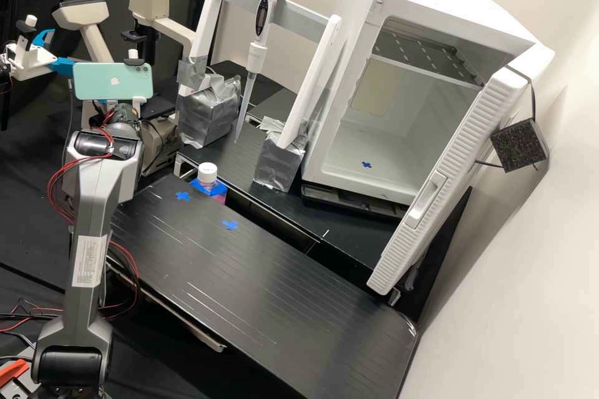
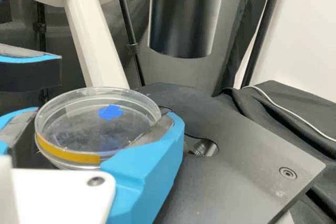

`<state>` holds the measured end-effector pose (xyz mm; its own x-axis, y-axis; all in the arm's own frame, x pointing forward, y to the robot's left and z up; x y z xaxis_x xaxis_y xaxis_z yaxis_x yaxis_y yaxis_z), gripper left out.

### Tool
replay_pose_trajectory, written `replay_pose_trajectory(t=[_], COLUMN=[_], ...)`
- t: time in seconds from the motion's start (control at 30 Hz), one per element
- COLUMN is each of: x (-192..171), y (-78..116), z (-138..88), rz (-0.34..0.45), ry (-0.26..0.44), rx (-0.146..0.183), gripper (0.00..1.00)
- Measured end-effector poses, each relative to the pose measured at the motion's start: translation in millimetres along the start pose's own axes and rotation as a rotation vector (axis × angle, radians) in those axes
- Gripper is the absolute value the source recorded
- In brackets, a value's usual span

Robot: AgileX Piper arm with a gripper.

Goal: Move the petri dish to the bench

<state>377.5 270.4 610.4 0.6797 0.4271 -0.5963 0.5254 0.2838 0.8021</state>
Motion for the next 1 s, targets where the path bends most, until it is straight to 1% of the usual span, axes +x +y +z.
replay_pose_trajectory(t=[0.3, 0.47, 0.5, 0.63, 0.73, 0.83, 0.9, 0.97, 1.0], x=[-1, -8, -12, -24, -34, -43, -48, -53, -54], y=[0.5, 0.0, 3.4, 9.4, 18.2, 26.4, 30.7, 33.6, 34.3], z=[2, 9, 11, 13, 14, 16, 17, 14, 13], rz=[-0.004, -0.002, 0.005, 0.01, 0.035, 0.061, 0.075, 0.091, 0.097], ry=[0.003, 0.002, -0.002, -0.019, -0.029, -0.048, -0.053, -0.044, -0.039], rx=[0.002, 0.012, 0.025, 0.037, 0.053, 0.085, 0.099, 0.109, 0.107], gripper=[0.0, 0.0, 0.0, 0.0, 0.0, 0.0, 0.0, 0.0, 0.0])
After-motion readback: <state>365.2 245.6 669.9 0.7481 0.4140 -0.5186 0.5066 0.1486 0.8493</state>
